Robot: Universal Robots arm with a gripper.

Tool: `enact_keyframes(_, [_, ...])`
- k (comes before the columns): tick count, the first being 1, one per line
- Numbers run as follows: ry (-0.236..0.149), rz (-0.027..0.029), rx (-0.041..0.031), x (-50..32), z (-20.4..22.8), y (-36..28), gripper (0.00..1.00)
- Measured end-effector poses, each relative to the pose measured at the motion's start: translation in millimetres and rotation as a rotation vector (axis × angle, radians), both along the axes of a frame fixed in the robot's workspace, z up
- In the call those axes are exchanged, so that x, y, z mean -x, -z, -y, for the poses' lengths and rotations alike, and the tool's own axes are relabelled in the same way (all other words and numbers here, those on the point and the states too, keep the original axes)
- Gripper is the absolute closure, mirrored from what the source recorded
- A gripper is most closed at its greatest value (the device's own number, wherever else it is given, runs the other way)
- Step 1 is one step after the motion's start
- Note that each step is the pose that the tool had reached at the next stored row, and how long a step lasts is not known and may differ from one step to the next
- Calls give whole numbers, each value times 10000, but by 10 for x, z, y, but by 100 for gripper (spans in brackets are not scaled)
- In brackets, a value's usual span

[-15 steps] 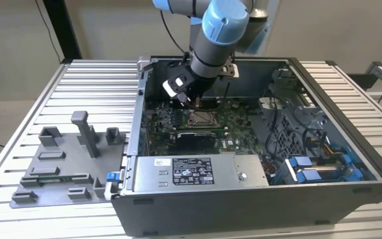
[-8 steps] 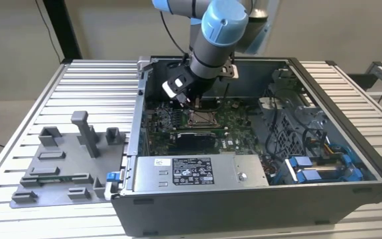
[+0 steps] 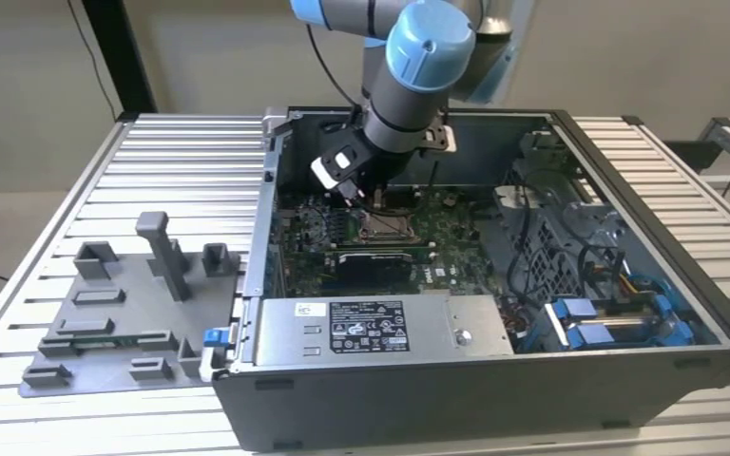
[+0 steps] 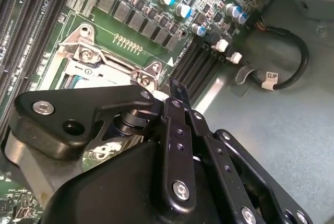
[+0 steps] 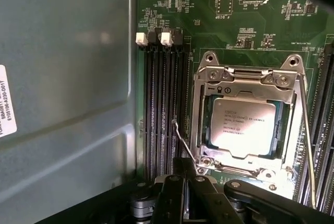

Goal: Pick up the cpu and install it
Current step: 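Install the first cpu locking lever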

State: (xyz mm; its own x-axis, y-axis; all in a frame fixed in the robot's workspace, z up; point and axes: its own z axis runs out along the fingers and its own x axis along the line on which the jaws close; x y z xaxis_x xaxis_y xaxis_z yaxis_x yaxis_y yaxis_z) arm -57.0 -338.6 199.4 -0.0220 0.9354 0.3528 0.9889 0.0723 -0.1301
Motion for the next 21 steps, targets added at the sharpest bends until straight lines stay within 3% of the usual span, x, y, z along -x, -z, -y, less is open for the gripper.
enact_keyframes(21, [0,-5,-1,-138,6,24,100])
